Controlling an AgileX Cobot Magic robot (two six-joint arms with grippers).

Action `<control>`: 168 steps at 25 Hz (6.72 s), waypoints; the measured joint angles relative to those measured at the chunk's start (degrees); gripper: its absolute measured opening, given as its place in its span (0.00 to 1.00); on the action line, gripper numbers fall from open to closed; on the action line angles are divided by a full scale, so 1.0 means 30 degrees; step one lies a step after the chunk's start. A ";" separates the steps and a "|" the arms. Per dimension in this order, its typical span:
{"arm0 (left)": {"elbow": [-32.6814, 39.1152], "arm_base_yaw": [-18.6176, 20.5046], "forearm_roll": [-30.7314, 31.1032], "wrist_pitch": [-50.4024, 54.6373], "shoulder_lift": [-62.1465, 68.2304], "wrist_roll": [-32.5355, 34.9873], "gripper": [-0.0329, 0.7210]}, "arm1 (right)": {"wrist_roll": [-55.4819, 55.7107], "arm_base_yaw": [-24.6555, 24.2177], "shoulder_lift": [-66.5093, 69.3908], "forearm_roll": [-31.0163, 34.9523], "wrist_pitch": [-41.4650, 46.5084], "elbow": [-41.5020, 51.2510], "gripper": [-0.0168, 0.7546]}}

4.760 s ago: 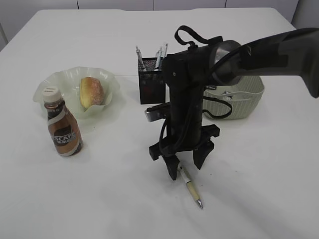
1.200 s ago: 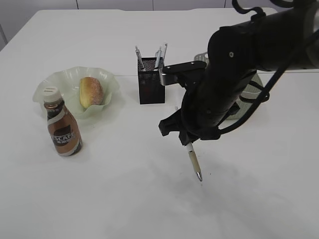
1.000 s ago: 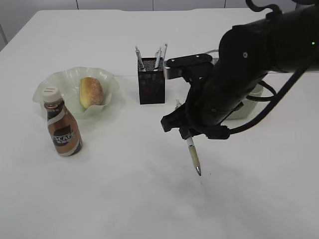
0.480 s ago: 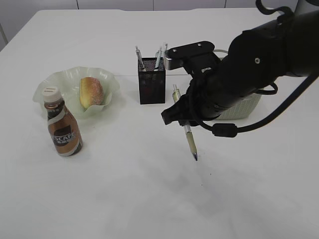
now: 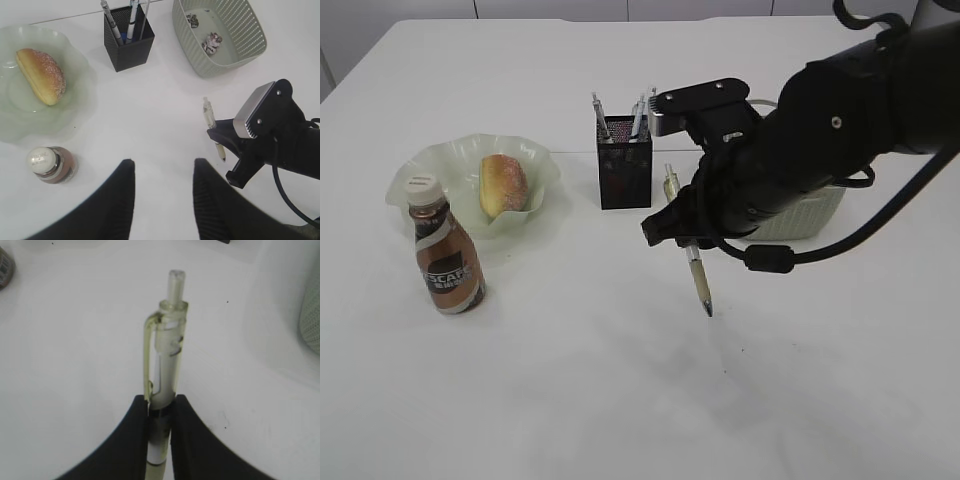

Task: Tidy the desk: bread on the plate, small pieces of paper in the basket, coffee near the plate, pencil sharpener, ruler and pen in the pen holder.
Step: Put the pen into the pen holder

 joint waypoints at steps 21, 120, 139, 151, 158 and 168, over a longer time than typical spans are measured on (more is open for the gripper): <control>0.0000 0.0000 0.0391 0.0000 0.0000 0.0000 0.43 | -0.0146 0.0000 0.0000 -0.1031 -0.7879 0.0000 0.12; 0.0000 0.0000 0.2872 0.0000 0.0264 0.0000 0.43 | -0.3686 -0.2416 1.0654 0.2223 -1.0963 -1.0998 0.57; 0.0000 0.0000 0.3445 0.0000 -0.0111 0.0000 0.43 | -0.3654 -0.2455 0.3010 0.3966 0.7741 -1.2135 0.58; 0.0000 0.0000 0.3226 0.0043 -0.3099 0.0000 0.43 | -0.3587 -0.2455 0.1748 0.4257 1.4610 -1.2172 0.57; 0.1902 0.0000 0.3226 0.0043 -0.5433 0.0000 0.48 | -0.2990 -0.2455 0.1196 0.4502 1.4910 -1.2172 0.56; 0.6851 0.0000 0.3298 0.0116 -0.9130 -0.0631 0.71 | -0.2871 -0.2455 -0.2062 0.4534 1.4993 -1.2172 0.53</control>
